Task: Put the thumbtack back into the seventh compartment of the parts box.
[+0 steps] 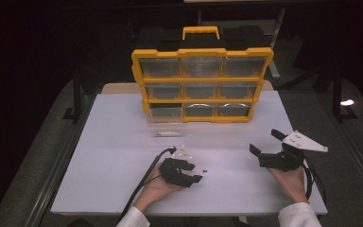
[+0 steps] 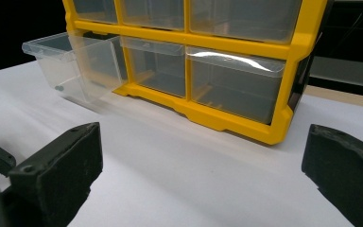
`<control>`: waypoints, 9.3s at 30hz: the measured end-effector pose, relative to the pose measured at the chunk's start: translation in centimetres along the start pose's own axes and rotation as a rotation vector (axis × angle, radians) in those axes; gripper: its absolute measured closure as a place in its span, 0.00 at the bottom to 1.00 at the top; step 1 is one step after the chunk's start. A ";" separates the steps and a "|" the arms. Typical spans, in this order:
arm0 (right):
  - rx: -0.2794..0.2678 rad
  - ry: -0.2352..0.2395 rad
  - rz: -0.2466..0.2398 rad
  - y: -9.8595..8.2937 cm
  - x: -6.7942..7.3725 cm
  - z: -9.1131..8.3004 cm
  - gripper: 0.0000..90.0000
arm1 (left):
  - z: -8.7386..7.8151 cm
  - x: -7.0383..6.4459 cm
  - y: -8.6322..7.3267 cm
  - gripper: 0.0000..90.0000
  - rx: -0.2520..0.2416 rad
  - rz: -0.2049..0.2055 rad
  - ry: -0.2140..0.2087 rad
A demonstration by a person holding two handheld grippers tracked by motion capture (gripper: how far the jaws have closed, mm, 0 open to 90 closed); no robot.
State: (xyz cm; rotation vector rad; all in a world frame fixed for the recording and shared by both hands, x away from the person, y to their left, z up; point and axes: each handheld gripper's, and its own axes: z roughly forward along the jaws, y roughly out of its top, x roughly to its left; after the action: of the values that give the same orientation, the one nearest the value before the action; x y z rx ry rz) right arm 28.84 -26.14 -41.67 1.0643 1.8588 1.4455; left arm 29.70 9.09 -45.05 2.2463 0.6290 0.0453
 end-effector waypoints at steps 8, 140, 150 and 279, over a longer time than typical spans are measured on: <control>0.001 0.001 -0.001 0.0 0.0 0.0 0.00 | 0.4 -0.1 -0.1 0.75 0.010 -0.003 0.022; 0.018 0.012 -0.003 -0.2 0.2 0.4 0.00 | -9.2 10.0 8.8 0.00 -0.183 -0.046 0.139; 0.012 0.012 -0.006 -0.1 0.2 0.4 0.00 | -8.4 6.7 8.1 0.00 -0.201 0.011 0.098; 0.023 0.020 0.002 -0.2 0.2 0.4 0.00 | -4.6 4.1 4.4 0.93 -0.106 0.078 0.044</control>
State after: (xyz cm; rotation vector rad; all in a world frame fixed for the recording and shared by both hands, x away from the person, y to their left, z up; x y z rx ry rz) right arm 28.98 -25.84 -41.99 1.0662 1.8929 1.4442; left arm 34.14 11.67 -39.47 2.1713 0.5500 0.1640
